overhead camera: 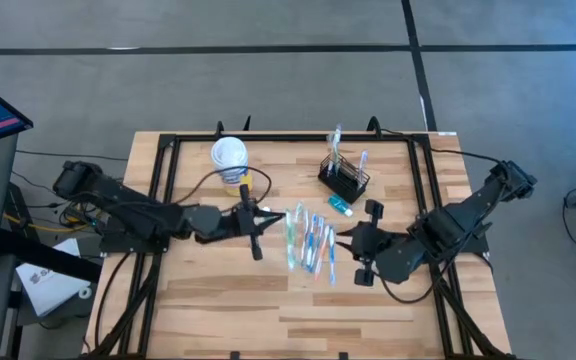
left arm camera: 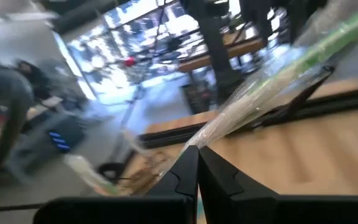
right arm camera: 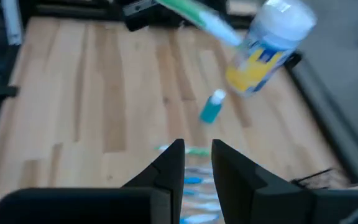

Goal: Pick & Place toothbrushing station
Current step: Put the right green toothbrush into the black wire organizer

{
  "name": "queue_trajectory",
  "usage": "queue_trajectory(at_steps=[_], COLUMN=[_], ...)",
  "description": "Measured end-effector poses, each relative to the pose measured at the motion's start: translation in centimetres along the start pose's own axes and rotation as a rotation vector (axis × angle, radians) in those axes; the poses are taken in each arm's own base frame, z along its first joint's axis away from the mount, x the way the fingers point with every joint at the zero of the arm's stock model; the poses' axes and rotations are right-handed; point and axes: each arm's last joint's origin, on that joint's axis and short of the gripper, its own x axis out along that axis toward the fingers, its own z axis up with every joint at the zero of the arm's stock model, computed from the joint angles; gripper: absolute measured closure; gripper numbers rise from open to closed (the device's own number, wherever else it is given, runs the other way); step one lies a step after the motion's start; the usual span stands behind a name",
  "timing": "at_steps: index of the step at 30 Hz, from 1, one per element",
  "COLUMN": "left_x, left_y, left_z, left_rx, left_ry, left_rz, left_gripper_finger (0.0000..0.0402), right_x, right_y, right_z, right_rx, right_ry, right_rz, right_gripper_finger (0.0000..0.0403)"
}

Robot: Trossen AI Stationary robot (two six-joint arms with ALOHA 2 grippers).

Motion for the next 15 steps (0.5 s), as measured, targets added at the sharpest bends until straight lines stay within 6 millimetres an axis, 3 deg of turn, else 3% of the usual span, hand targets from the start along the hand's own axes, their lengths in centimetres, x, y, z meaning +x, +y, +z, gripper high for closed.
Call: queue_trajectory(at_steps=[6, 15], left_x=[0.2, 1.3], left_y=[1.3, 2.2], left_z=[0.1, -0.8], left_rx=[-0.142, -0.228], left_ry=[-0.017, -0.003], left_rz=[-0.127, -0.178], left_gripper_finger=[0.0401, 0.0401], right_x=[0.3, 2.2], right_y=[0.8, 2.0], right_z=[0.4, 1.7], right_rx=[-0.070, -0.149], right_ry=[-0.075, -0.157], right_rz=[-0.081, -0.112], right_gripper_finger=[0.0332, 0.0332])
